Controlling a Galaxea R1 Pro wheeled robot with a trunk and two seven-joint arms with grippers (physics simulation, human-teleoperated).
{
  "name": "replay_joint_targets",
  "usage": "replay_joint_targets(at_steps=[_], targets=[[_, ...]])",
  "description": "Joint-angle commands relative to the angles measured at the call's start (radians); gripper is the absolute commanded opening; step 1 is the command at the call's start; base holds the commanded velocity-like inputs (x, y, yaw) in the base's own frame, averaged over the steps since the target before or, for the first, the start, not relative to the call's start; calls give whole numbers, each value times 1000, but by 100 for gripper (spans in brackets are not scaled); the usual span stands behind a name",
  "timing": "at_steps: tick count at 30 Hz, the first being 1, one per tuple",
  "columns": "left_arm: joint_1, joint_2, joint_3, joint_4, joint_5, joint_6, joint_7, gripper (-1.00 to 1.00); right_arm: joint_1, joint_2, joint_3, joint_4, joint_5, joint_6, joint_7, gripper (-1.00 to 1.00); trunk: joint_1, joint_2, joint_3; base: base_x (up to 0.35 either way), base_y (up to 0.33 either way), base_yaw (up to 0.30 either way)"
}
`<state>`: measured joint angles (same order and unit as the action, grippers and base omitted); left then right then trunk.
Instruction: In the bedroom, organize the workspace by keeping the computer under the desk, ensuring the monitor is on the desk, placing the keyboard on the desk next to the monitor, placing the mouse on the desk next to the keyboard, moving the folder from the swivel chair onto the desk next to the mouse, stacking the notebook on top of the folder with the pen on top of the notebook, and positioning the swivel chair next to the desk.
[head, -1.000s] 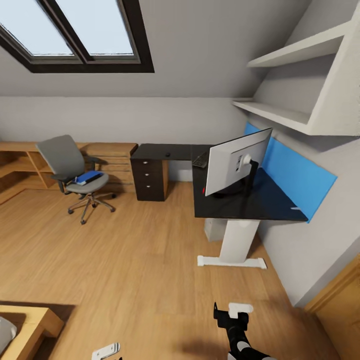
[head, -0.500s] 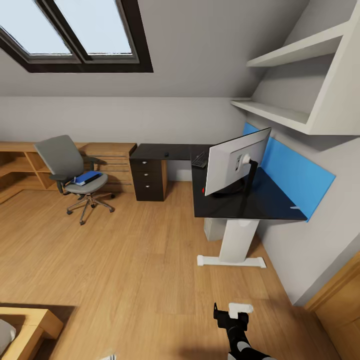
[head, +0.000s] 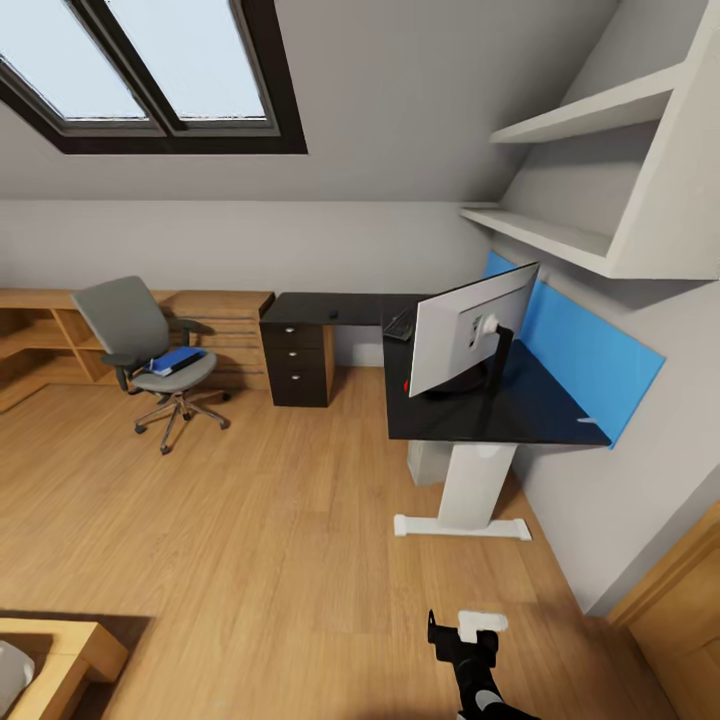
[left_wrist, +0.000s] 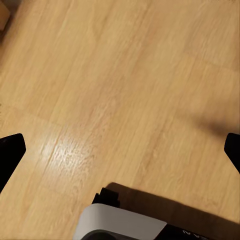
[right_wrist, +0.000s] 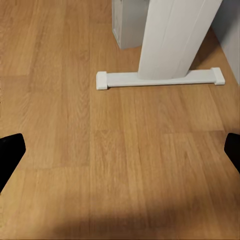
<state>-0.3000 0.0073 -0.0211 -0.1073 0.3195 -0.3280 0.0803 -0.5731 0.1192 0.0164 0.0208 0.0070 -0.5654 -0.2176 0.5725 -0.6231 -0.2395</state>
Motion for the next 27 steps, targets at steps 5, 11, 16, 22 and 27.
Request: replay_joint_targets(at_steps=[5, 11, 16, 22, 27], targets=[[-1, 0, -3, 1, 3, -2, 3, 100, 2, 0, 2, 2, 1, -14, -5, 100, -19, 34, 22, 0, 0, 0], [-1, -1, -2, 2, 4, -2, 3, 100, 4, -1, 2, 2, 1, -18, -5, 100, -42, 76, 50, 0, 0, 0], [-1, -2, -2, 3, 4, -2, 3, 100, 4, -1, 1, 2, 1, -19, -5, 100, -61, 111, 73, 0, 0, 0], [-1, -2, -2, 3, 5, -2, 3, 100, 4, -1, 1, 2, 1, -25, -5, 100, -84, 153, 101, 0, 0, 0], [-1, -3, -2, 3, 5, -2, 3, 100, 4, -1, 0, 2, 1, -31, -5, 100, -103, 188, 125, 0, 0, 0]])
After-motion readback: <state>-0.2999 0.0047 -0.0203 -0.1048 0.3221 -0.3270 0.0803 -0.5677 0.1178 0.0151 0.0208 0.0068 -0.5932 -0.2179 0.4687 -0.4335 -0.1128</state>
